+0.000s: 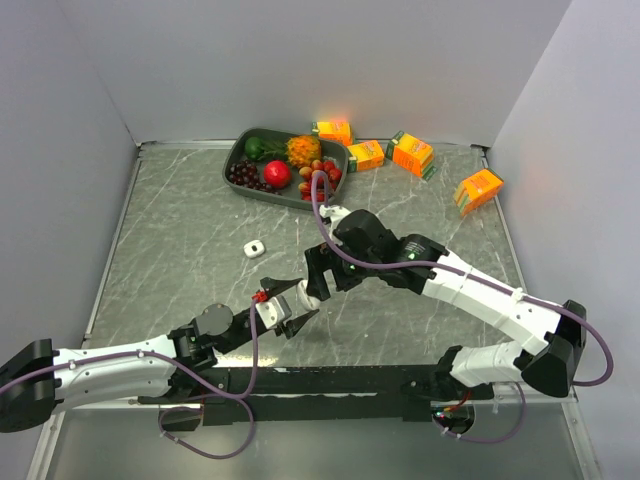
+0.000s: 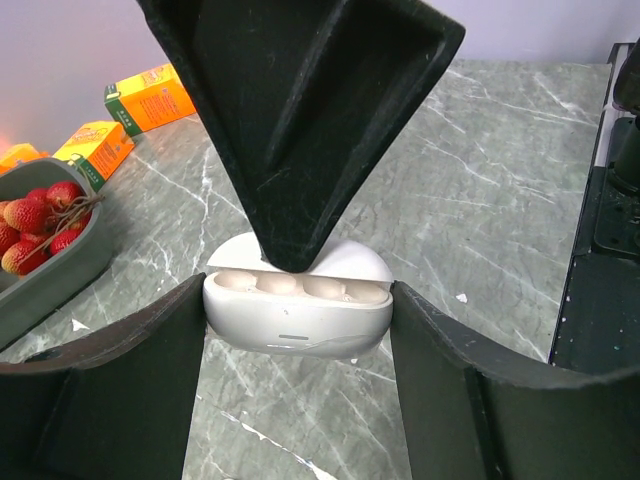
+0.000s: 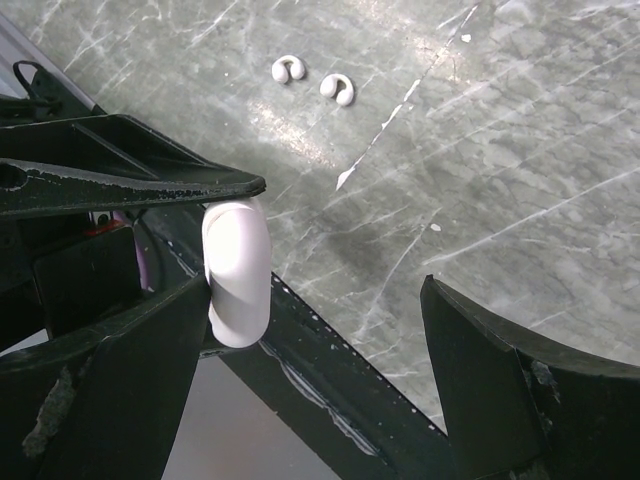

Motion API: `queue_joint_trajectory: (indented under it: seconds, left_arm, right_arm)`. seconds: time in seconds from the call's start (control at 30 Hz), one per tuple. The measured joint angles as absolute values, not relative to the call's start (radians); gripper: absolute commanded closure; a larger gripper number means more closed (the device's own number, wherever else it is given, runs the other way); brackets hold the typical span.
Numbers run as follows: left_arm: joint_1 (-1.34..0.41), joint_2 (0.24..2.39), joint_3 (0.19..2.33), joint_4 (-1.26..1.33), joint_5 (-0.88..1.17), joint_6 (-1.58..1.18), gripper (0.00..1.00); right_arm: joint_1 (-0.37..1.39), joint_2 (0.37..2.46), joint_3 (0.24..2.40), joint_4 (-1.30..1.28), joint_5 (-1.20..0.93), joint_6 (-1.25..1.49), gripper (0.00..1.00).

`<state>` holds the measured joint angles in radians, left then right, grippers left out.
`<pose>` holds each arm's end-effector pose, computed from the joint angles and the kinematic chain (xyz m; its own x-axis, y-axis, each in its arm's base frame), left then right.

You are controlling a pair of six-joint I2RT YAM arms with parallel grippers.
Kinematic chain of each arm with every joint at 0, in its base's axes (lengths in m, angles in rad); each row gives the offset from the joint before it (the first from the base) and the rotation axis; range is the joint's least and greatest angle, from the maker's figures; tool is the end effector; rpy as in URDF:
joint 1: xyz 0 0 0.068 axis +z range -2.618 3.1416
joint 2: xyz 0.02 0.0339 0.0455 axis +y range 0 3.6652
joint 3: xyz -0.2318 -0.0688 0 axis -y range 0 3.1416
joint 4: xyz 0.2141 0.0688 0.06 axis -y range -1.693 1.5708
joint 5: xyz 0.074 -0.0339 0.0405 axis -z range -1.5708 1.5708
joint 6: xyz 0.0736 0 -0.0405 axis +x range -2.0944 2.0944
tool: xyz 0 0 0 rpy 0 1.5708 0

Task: Insert the wireless bluetooth earbuds into the charging case
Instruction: Open the charging case.

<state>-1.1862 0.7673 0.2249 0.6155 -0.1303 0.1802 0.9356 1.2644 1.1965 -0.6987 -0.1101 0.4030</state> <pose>0.0892 -0.1949 0.2260 0.1830 0.0216 -0.9829 0.8515 0.4963 0.1694 0.1559 0.2252 0.2778 -0.7108 -0.3074 -0.6327 -0.6178 0.7029 0.3526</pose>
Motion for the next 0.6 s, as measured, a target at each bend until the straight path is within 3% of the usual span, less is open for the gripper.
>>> queue_joint_trajectory:
  seconds: [0.6]
  left_arm:
    - [-1.189, 0.756, 0.225, 0.607, -0.148, 0.182, 0.99]
  right_arm:
    - [0.889, 1.19, 1.189, -0.704, -0.104, 0.411, 0.06]
